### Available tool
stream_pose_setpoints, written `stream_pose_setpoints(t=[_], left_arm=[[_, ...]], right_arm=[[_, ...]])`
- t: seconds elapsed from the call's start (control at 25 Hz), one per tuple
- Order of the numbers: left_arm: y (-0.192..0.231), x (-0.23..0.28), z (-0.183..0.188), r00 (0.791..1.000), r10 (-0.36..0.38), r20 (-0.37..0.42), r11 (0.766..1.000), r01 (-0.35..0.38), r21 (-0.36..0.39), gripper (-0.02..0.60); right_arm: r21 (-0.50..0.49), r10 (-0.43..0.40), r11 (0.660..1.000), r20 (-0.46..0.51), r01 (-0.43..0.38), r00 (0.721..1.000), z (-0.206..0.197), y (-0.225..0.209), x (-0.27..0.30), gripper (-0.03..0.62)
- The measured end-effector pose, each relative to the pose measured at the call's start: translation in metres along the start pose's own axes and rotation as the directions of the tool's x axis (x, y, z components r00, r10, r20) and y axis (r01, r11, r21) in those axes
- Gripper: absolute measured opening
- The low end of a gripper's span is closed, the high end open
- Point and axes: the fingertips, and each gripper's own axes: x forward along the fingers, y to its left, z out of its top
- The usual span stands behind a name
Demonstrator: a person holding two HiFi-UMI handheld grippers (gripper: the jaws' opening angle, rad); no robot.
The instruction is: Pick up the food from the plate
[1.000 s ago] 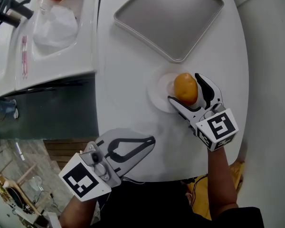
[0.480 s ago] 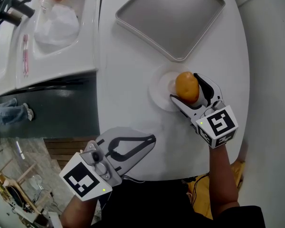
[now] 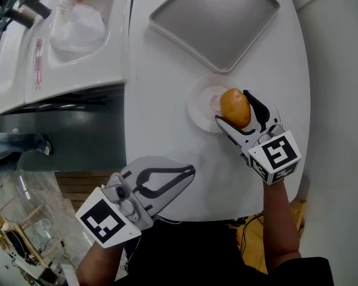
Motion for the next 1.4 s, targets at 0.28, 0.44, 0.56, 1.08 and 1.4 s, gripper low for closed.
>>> stream_pose_setpoints(t=[0.28,0.44,0.56,1.08,1.4], left_arm=[[-0.027,-0.003,-0.001,1.0,0.009,-0.01,1.0,-0.009,-0.001,0.008],[-0.048,-0.006,-0.011,0.999,0.031,-0.033,1.0,-0.031,-0.002,0.008],[-0.068,-0.003,-0.02,0.998,0.047,-0.042,0.998,-0.048,-0.028,0.008],[-0.183,0.012,-0.016,0.997,0.071,0.0,0.997,-0.071,0.015,0.008],[-0.268,0.022,0.017,0.998,0.041,0.039,0.993,-0.045,0.113,0.008]], right_arm=[[0.001,0.044,0.999,0.06,-0.045,0.997,0.017,0.026,-0.032,0.38],[-0.002,0.076,0.997,0.106,-0.076,0.991,0.025,0.047,-0.062,0.38],[0.024,0.091,0.995,0.14,-0.096,0.986,0.025,0.061,-0.092,0.38],[0.125,0.08,0.984,0.314,-0.124,0.946,0.0,0.121,-0.282,0.38],[0.005,0.164,0.983,0.414,-0.182,0.895,0.012,0.17,-0.366,0.38]])
